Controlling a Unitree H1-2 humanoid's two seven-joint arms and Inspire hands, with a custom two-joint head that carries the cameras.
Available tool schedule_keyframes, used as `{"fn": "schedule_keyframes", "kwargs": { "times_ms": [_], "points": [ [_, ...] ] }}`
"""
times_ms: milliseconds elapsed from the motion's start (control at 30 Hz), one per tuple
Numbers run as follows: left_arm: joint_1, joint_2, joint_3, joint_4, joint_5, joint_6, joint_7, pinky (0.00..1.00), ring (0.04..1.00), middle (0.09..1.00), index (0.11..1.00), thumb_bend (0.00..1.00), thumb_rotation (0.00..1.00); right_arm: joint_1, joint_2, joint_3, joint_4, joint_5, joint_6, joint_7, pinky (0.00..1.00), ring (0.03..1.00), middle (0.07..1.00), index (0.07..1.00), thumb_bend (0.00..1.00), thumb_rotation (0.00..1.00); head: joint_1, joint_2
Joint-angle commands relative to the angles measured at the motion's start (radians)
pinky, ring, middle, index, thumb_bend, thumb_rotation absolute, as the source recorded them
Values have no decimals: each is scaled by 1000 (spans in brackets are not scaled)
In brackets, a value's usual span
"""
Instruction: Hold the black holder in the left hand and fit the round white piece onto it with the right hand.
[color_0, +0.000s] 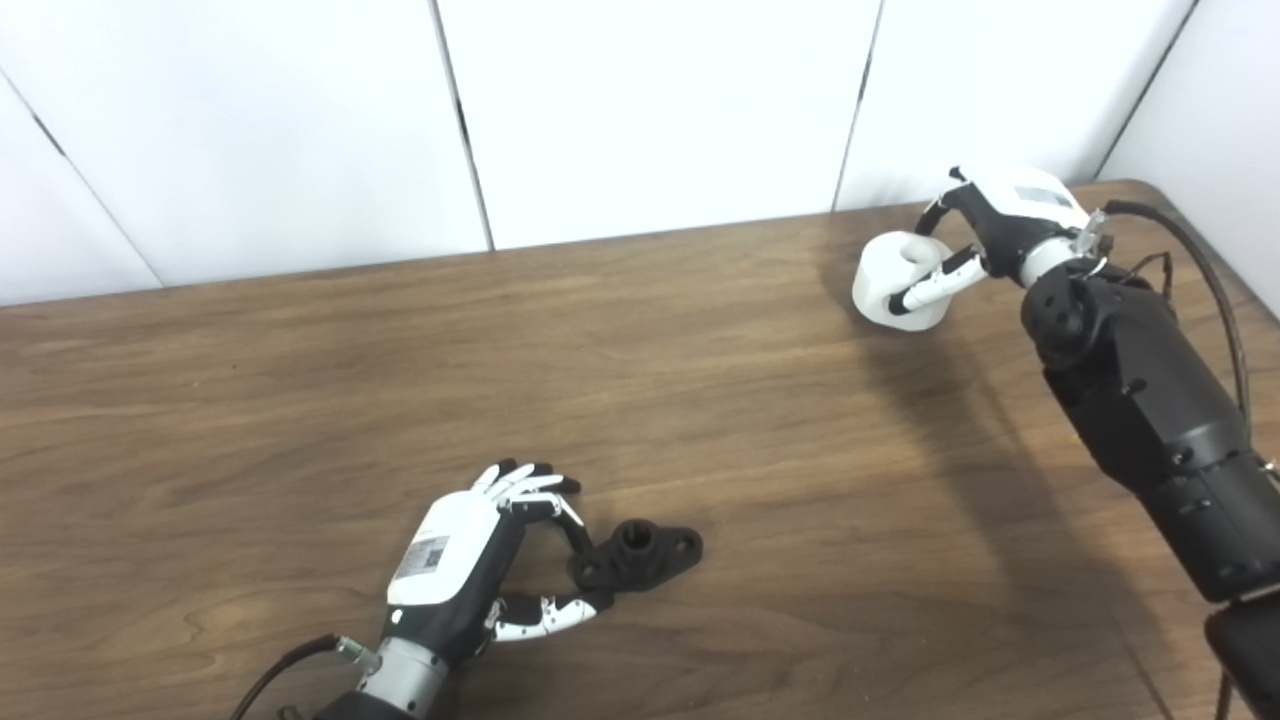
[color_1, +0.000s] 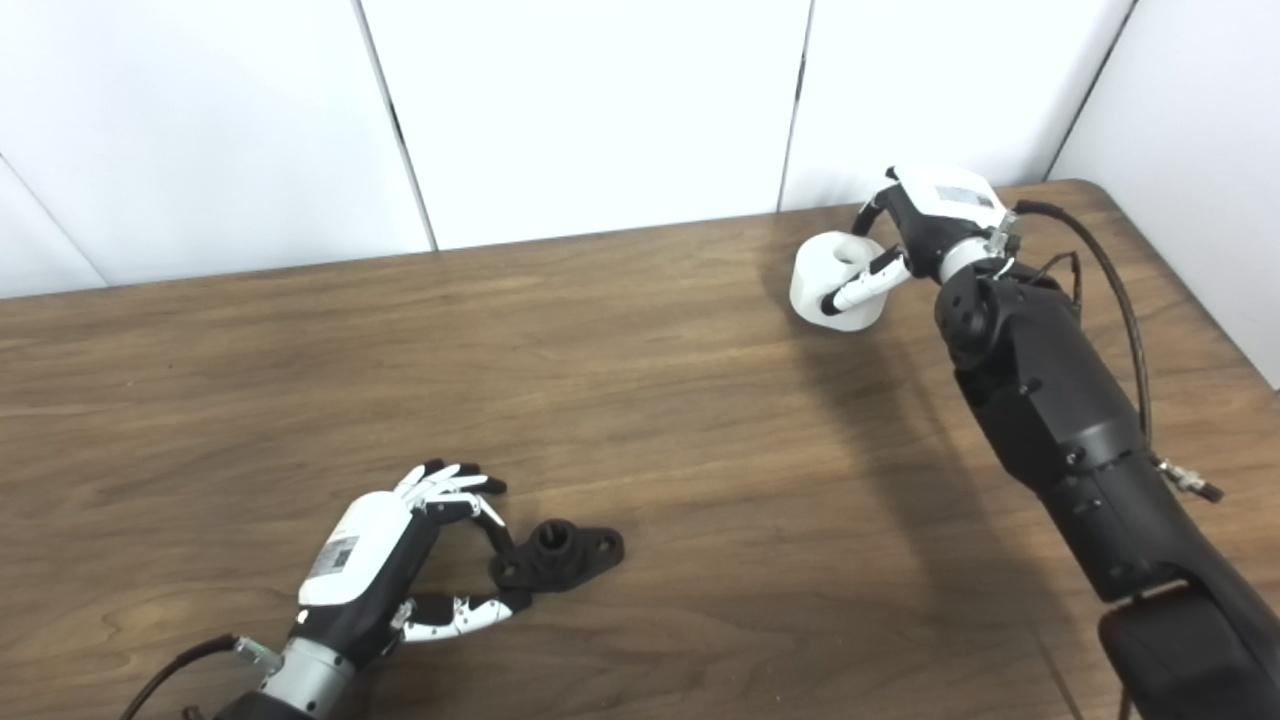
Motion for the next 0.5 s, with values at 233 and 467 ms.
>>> {"fn": "schedule_keyframes", "kwargs": {
  "times_ms": [233, 467],
  "points": [
    [4, 18, -6, -2, 21, 3, -19, 972, 884, 805, 484, 524, 62, -39, -34, -10, -12, 1, -20, -37, 979, 1000, 963, 673, 1000, 381, -1, 2],
    [4, 15, -7, -4, 25, 9, -22, 972, 885, 807, 484, 524, 63, -42, -40, -5, -12, -4, -24, -32, 953, 1000, 945, 658, 988, 395, -1, 3]
  ]
}}
